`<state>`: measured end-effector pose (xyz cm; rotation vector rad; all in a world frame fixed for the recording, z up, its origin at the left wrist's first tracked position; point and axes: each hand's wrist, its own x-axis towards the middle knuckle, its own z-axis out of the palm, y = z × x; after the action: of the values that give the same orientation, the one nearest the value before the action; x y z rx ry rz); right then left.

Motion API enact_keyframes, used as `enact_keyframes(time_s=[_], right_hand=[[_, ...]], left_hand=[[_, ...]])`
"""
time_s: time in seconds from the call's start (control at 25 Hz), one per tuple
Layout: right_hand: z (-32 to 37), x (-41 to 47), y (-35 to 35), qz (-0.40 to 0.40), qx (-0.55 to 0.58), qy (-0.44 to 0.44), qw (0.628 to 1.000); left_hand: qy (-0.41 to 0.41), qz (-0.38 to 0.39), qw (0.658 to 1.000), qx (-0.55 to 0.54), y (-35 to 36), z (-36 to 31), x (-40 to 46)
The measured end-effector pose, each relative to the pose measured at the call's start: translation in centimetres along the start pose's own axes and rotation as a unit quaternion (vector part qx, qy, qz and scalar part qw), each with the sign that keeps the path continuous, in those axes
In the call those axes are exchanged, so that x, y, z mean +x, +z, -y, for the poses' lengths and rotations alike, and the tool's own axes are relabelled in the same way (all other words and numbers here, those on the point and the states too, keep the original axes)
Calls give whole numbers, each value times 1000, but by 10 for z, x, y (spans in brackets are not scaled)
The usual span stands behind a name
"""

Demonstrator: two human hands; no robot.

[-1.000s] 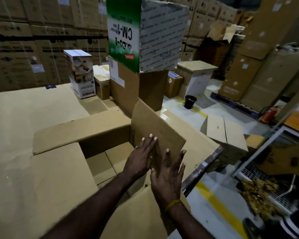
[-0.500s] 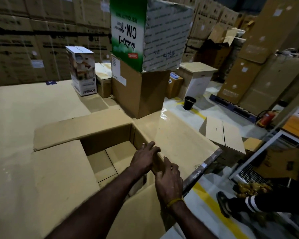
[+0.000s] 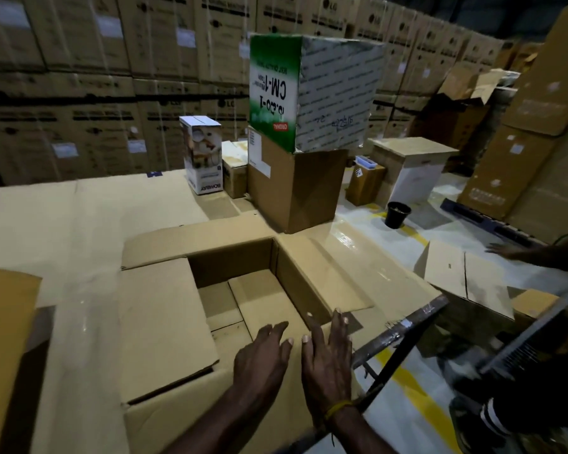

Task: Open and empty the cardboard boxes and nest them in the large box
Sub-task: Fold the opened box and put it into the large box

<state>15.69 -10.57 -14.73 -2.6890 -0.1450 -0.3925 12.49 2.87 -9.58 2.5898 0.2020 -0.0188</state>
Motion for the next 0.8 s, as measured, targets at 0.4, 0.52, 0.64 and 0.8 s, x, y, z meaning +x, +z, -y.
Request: enact_keyframes(time_s=[0.4,0.52,0.64,0.8], right_hand=[[0,-22,-5,106,-51,-71,991],[3,-33,-8,127,-55,-97,986],[8,-40,-11,166,-53,-104,979],[12,-38,-17,194,-50,-99,975]], left_hand=[[-48,-48,975,214,4,26,-43],[-15,-63,968,243,-1,30,-50],[-2,-55,958,283,-8,38,-57],[14,-71,940,332,-17,41,-60]])
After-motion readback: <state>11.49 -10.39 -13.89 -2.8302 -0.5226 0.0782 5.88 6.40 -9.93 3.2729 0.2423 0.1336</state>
